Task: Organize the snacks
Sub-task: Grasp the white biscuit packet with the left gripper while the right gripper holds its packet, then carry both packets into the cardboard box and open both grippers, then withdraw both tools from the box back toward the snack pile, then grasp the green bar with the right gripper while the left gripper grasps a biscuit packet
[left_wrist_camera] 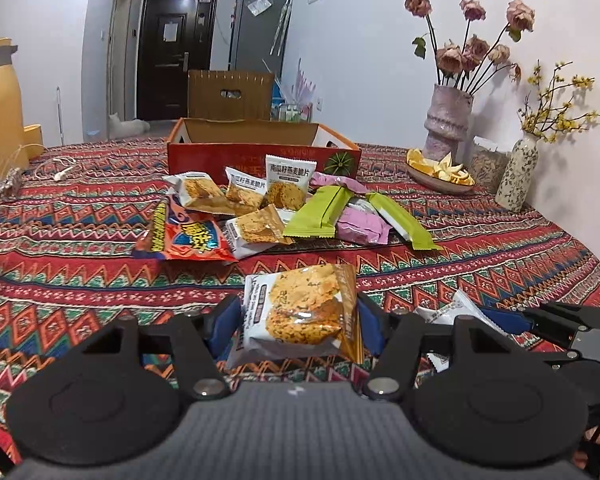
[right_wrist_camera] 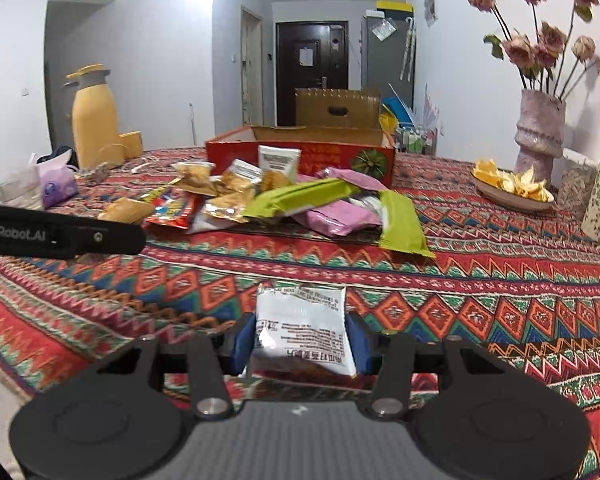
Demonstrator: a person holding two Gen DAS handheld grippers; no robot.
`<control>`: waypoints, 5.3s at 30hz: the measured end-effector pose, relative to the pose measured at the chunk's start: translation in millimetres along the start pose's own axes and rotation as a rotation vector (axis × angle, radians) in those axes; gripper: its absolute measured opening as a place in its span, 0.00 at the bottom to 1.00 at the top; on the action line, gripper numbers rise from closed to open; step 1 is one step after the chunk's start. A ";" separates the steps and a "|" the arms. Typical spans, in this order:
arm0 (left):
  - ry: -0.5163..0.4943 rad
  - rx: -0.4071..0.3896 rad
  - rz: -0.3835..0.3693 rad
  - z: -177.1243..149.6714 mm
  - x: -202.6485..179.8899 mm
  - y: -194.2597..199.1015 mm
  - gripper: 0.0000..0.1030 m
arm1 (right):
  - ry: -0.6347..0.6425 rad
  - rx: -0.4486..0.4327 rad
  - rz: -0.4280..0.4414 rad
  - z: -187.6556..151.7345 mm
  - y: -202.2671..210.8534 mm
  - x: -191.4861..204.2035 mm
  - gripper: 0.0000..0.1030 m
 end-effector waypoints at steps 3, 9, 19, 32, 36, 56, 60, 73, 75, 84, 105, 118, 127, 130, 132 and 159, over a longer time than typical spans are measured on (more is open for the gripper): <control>0.009 -0.014 0.012 -3.7 5.0 10.3 0.61 | 0.018 -0.010 0.008 0.4 6.5 9.3 0.46; 0.041 -0.055 0.028 -4.8 21.7 33.6 0.61 | 0.040 -0.046 0.025 8.2 18.4 20.4 0.47; 0.034 0.071 0.041 -18.4 52.5 11.1 0.61 | 0.031 -0.010 0.021 20.2 4.7 13.9 0.47; -0.051 -0.020 0.074 67.5 101.1 -16.5 0.61 | 0.049 -0.033 0.067 100.1 -13.4 -15.7 0.47; -0.038 -0.059 0.073 122.6 123.0 -42.2 0.61 | 0.034 -0.043 0.128 155.7 -22.3 -29.6 0.47; 0.070 0.126 0.133 255.9 206.3 -360.4 0.55 | -0.008 0.141 -0.008 334.4 -375.7 -70.7 0.48; 0.078 0.203 0.118 240.4 220.7 -400.4 0.55 | -0.032 0.210 -0.058 327.9 -436.4 -75.8 0.50; 0.022 0.200 0.108 234.4 215.2 -418.0 0.83 | 0.013 0.236 -0.136 308.6 -466.1 -70.7 0.80; 0.024 0.175 0.120 240.7 215.5 -407.2 0.90 | -0.019 0.228 -0.120 311.5 -457.2 -72.1 0.80; -0.051 0.050 0.149 281.6 183.9 -295.2 1.00 | -0.028 0.197 -0.087 334.0 -366.3 -76.1 0.90; -0.062 -0.124 0.131 131.9 97.8 53.1 1.00 | 0.090 -0.067 0.113 226.0 4.4 -27.2 1.00; 0.188 0.012 0.287 -59.0 103.0 94.6 1.00 | 0.048 -0.156 0.019 25.5 61.7 -8.6 1.00; 0.183 0.054 0.242 -70.0 95.1 79.9 1.00 | -0.144 -0.019 -0.062 -26.7 41.2 -31.4 1.00; 0.190 0.077 0.238 -71.2 95.2 69.6 1.00 | -0.123 -0.005 -0.071 -30.4 37.2 -29.1 1.00; 0.182 0.077 0.240 -71.0 95.3 66.7 1.00 | -0.101 -0.003 -0.086 -31.8 34.4 -26.9 1.00; 0.029 0.004 0.160 57.6 96.1 -83.8 0.74 | -0.104 -0.013 -0.117 61.8 -72.6 -58.9 0.82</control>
Point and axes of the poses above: each gripper's, at about its wrist camera, not at the fingertips, and y roughly against the way its jaws point, x to its left, z to its top, the point moved 9 cm from there along -y, roughly the way its jaws point, and after that the axes turned 10 degrees about -y, right-handed, at the moved point
